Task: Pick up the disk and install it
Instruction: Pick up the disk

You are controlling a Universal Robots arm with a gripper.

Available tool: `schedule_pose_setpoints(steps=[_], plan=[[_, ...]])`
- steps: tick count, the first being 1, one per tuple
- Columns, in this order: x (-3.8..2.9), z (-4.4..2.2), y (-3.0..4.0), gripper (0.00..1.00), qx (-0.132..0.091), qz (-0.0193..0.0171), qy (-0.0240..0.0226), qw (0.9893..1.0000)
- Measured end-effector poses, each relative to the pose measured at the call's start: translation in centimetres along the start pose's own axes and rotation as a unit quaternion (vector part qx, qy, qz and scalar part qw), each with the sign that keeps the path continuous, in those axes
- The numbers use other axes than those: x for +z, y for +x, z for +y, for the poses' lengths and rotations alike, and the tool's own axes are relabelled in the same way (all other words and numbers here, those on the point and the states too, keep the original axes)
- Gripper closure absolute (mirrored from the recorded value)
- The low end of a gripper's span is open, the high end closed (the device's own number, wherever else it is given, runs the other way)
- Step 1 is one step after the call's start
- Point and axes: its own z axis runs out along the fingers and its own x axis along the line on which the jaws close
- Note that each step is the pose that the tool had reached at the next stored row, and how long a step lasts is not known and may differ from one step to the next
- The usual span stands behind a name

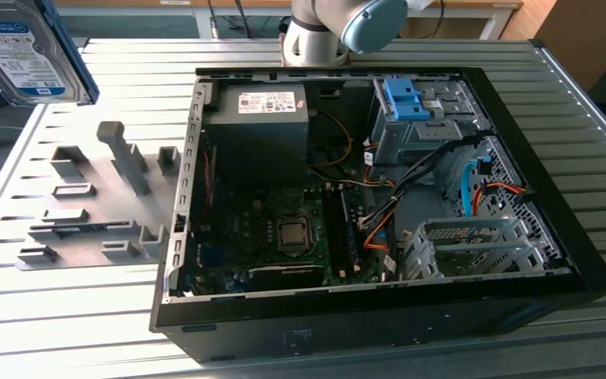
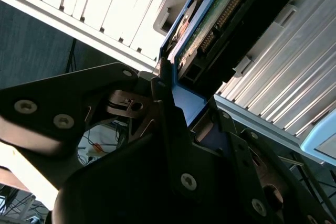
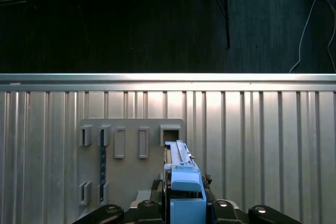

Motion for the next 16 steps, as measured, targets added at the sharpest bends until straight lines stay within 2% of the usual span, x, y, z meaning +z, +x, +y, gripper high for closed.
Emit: schedule_pose_setpoints(steps=[10,16], plan=[[-0.44,0.01,-0.01,0.63,0.000,0.0000,0.0000,1.0000],[-1.28,0.03,-0.04,0.63,0.000,0.0000,0.0000,1.0000]])
